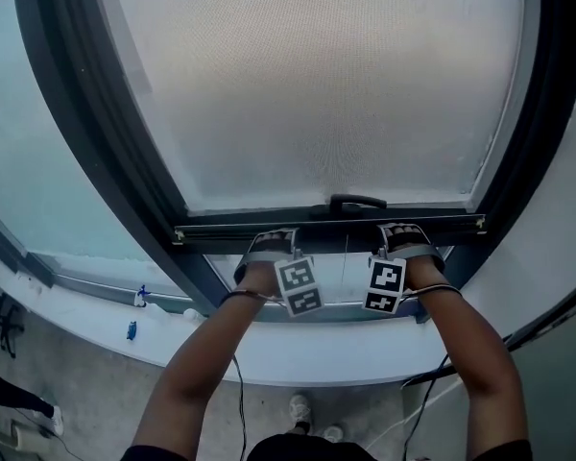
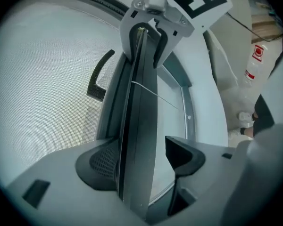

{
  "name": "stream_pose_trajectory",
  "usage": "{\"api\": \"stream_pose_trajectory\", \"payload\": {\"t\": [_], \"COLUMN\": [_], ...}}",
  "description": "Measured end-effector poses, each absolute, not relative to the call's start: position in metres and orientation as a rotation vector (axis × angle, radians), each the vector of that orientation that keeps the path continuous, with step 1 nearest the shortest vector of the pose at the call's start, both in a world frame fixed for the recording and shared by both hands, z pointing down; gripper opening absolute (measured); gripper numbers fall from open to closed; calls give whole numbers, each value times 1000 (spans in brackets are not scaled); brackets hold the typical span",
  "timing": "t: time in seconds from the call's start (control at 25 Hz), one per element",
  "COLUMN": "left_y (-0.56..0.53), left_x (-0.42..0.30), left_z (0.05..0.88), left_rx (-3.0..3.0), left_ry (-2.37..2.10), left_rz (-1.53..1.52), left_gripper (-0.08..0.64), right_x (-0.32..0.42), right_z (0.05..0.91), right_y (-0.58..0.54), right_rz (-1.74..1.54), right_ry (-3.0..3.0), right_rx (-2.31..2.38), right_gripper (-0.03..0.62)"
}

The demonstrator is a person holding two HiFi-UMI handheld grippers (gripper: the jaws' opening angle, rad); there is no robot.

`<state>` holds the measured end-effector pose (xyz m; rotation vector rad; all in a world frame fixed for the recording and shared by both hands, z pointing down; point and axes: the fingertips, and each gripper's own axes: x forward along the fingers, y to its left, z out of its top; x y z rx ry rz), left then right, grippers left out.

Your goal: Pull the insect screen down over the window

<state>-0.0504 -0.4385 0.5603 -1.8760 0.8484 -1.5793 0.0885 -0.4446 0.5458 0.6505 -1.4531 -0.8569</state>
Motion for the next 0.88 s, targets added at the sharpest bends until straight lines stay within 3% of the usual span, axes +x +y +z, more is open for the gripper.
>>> {"api": "stream_pose_trajectory", "payload": {"t": [0.56, 0.68, 0.88], "left_y": [-389, -371, -335], "left_x": [-27, -21, -16], "left_z": [499, 485, 458], "left_rx": [-2307, -2364, -2395], "left_ry": [1220, 1304, 1419], "left_rz": [-1000, -847, -536], "left_gripper": [313, 302, 201], "right_x": [69, 65, 67], "right_z": [494, 474, 445], "right_y": [-396, -374, -334], "right_rz": [-813, -746, -649], "right_ry": [-1775, -1914, -2081], "right_rx": [1020, 1177, 1392], "right_gripper": [224, 187, 103]}}
